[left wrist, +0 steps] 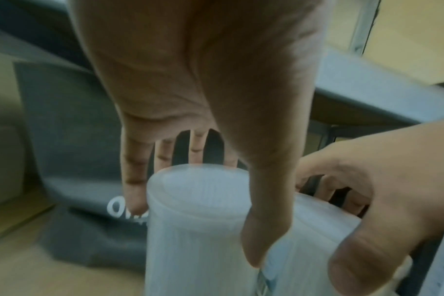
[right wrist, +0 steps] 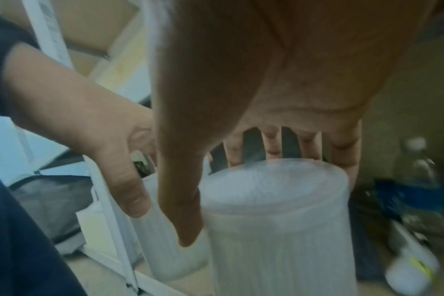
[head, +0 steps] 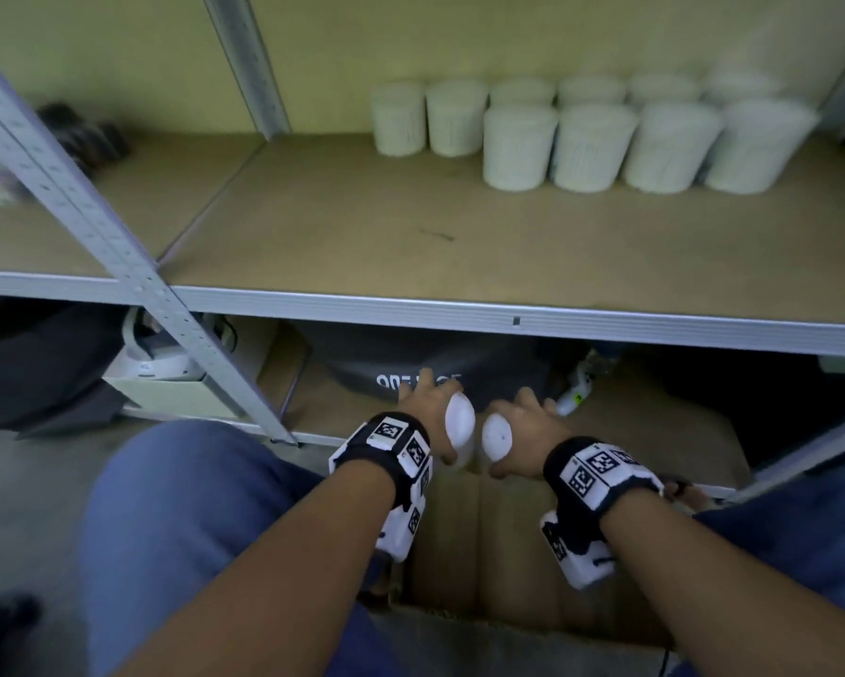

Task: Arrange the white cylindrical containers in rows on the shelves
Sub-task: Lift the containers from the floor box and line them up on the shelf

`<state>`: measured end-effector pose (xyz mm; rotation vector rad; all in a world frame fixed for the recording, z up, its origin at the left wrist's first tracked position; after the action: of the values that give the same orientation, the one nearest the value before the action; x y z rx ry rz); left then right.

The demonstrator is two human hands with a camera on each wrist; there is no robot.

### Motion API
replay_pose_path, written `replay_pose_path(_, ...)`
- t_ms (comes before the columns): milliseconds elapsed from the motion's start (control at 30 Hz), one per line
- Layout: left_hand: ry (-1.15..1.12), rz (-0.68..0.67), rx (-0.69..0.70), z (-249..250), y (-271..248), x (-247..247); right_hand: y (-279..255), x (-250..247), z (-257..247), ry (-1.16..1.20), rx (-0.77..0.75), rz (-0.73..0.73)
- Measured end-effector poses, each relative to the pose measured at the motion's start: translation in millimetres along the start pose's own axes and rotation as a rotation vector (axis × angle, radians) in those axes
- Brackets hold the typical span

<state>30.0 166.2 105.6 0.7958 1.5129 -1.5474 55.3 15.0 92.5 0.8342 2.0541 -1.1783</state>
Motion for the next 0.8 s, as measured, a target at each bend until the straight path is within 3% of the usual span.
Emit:
replay_pose_path(467,0.095,0.157,0.094,11,-86,-127,-107,-102,-52,0.06,-0.206,0.242)
replay_pose_path(800,0.006,0.375,0.113,4,-106,-203,-112,-170,-74,0.196,-0.339,0.446)
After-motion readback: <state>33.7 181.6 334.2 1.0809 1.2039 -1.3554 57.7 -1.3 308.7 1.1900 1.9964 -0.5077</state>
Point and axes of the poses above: each hand's wrist, its own y-axis towards the middle knuckle, its own x-axis out of the palm, z = x × y, the point moved 3 cm from there along y, towards the middle knuckle, and after that the axes turned 11 degrees about y, right-handed, at the moved point
